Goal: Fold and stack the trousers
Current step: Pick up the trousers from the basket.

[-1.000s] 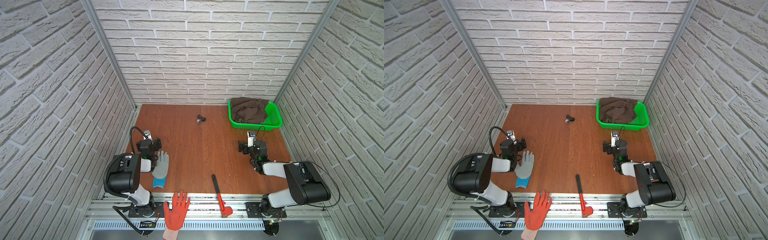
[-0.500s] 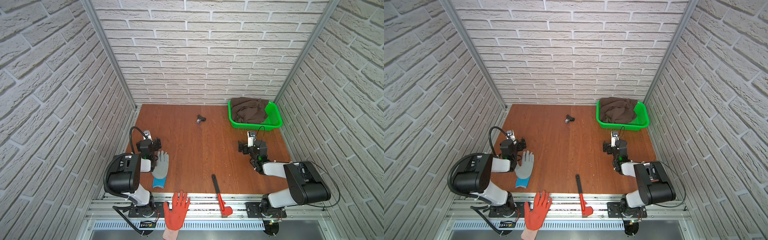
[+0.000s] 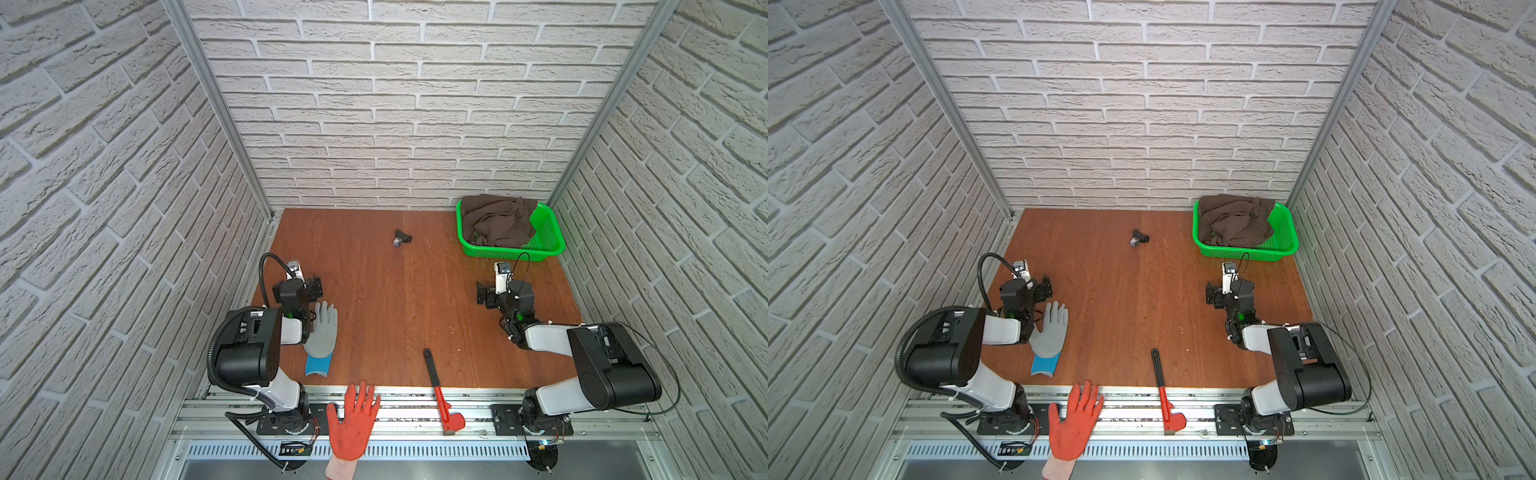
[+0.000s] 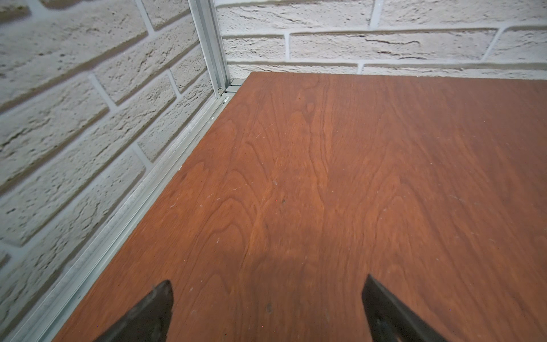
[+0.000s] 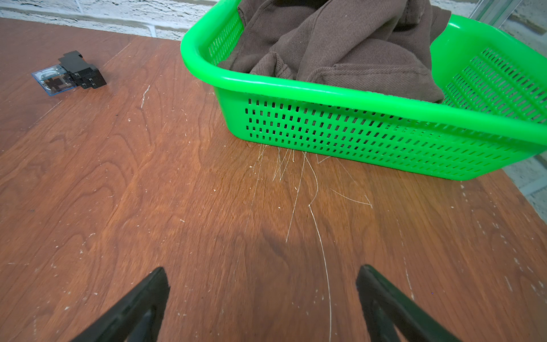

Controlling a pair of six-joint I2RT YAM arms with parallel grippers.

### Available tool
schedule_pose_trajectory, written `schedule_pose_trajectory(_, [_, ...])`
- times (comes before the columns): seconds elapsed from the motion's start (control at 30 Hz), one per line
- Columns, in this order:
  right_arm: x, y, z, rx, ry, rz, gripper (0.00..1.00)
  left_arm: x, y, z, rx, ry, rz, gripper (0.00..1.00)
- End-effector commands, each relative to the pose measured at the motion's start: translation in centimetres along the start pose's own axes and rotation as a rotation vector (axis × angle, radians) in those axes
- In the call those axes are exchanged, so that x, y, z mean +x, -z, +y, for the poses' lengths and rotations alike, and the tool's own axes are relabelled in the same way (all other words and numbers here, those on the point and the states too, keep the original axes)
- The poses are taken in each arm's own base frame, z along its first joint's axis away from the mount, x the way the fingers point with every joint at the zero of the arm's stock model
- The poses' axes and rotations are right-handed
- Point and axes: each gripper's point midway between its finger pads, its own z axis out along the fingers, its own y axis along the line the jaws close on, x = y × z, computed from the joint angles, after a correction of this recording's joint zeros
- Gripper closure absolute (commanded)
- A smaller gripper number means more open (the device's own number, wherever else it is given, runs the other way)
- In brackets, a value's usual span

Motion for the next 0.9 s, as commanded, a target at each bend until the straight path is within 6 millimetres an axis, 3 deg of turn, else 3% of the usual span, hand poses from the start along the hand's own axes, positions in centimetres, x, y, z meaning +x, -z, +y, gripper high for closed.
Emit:
schedule_pose_trajectory(0.0, [-1.9, -0.1, 0.0, -0.002, -0.013, -0.061, 0.01, -0.8, 0.1, 0.2, 0.012, 0.015, -0.030, 0.02])
schedule_pose_trajectory(0.1, [-2.0, 0.1, -0.1, -0.003, -0.014, -0.070, 0.00, -1.1, 0.2, 0.3, 0.006, 0.011, -0.046, 0.05])
schedule_pose_trajectory(0.13, [-2.9, 0.3, 0.0, -0.009, -0.007, -0.095, 0.01, -1.6, 0.6, 0.2, -0.002, 0.000, -0.047, 0.06])
schedule_pose_trajectory(0.2, [-4.4, 1.0, 0.4, -0.032, 0.018, -0.048, 0.03, -3.8, 1.7, 0.7, -0.063, -0.026, -0.024, 0.07])
schedule_pose_trajectory(0.27, [-6.7, 2.1, -0.9, 0.043, -0.062, 0.039, 0.07, -6.8, 2.9, 1.9, -0.154, 0.004, -0.010, 0.08])
schedule_pose_trajectory(0.4, [-11.4, 4.4, -3.1, 0.161, -0.215, -0.011, 0.02, -12.0, 4.9, 1.2, -0.162, 0.087, 0.022, 0.11])
schedule_pose_trajectory(0.57, [-15.5, 5.8, -4.2, 0.246, -0.354, 0.109, 0.03, -15.1, 6.9, -3.8, -0.043, 0.048, 0.081, 0.10])
schedule_pose_trajectory(0.63, [-16.6, 5.7, -4.9, 0.304, -0.397, 0.152, 0.01, -15.4, 7.4, -6.6, 0.036, 0.035, 0.106, 0.02])
schedule_pose_trajectory(0.73, [-17.9, 3.9, -4.9, 0.325, -0.405, 0.201, 0.01, -14.6, 7.6, -10.7, 0.130, 0.005, 0.159, 0.02])
schedule_pose_trajectory(0.87, [-18.5, 0.0, -5.1, 0.336, -0.439, 0.245, 0.00, -13.3, 7.5, -15.3, 0.222, -0.028, 0.205, 0.02])
